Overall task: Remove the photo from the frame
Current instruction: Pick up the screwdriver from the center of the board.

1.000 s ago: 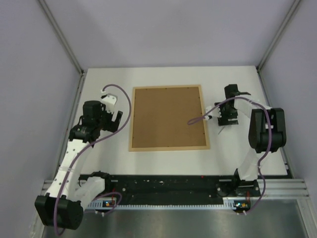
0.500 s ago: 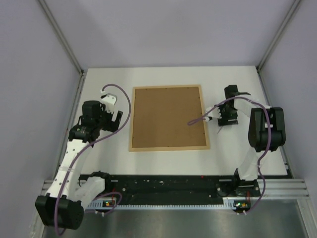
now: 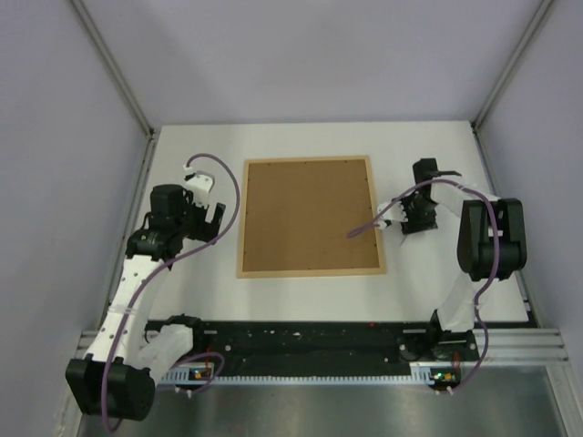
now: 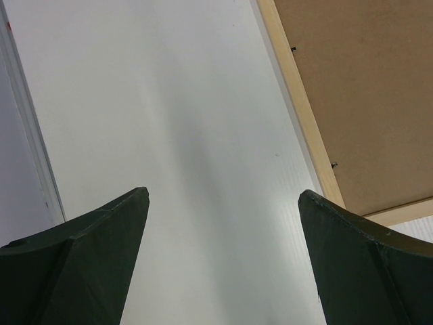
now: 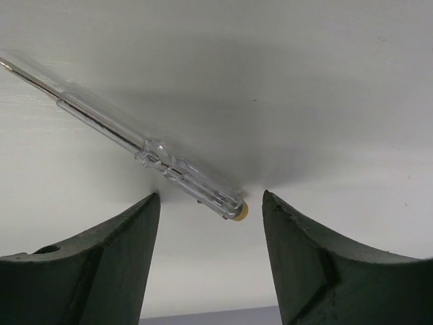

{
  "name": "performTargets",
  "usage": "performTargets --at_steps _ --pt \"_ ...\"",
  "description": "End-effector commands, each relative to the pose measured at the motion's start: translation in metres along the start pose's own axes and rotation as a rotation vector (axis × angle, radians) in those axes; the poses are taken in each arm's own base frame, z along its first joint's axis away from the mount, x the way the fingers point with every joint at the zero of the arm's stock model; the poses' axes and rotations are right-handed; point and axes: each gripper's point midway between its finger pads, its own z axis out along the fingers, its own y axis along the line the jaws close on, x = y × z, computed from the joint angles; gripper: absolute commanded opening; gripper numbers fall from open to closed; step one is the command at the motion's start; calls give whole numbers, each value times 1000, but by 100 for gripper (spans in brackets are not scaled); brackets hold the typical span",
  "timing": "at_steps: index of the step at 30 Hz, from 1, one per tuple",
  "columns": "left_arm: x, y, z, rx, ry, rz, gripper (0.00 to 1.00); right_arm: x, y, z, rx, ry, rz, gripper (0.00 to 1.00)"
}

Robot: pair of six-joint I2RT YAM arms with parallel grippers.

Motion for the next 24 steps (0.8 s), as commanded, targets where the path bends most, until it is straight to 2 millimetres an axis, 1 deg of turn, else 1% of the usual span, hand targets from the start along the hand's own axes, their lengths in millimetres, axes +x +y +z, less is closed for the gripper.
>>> performTargets --at_steps 1,3,6,9,11,12,13,15,16,17,20,24 --pt "-10 1 -1 6 -37 -14 99 -19 27 24 -124 -94 -1 62" --pt "-10 1 -1 8 -38 -17 99 -20 28 29 -148 -96 7 59" --pt "-10 0 -1 11 -39 -17 99 -20 26 35 -173 -86 31 50" --pt "-9 0 -1 16 -35 -19 99 -23 27 41 -199 -87 44 48" --pt "-10 -1 -1 20 -38 -18 99 -24 29 42 -208 -86 49 43" --pt "-11 -1 -1 22 -40 -18 99 -24 31 42 -212 -81 61 38" --pt "-10 -2 -1 24 -38 -18 99 -25 33 42 -219 -77 68 31" --pt "-12 -2 -2 29 -45 -16 99 -24 37 39 -235 -66 101 16" --pt "-12 -4 -2 36 -48 -18 99 -22 40 36 -249 -56 124 6" --pt "-13 -4 -3 39 -53 -14 99 -22 41 32 -253 -47 154 0" --pt "-16 -8 -7 60 -74 -9 99 -24 46 20 -230 -45 242 0" --pt "-23 -16 -13 104 -113 -3 99 -39 48 -10 -141 -113 303 0"
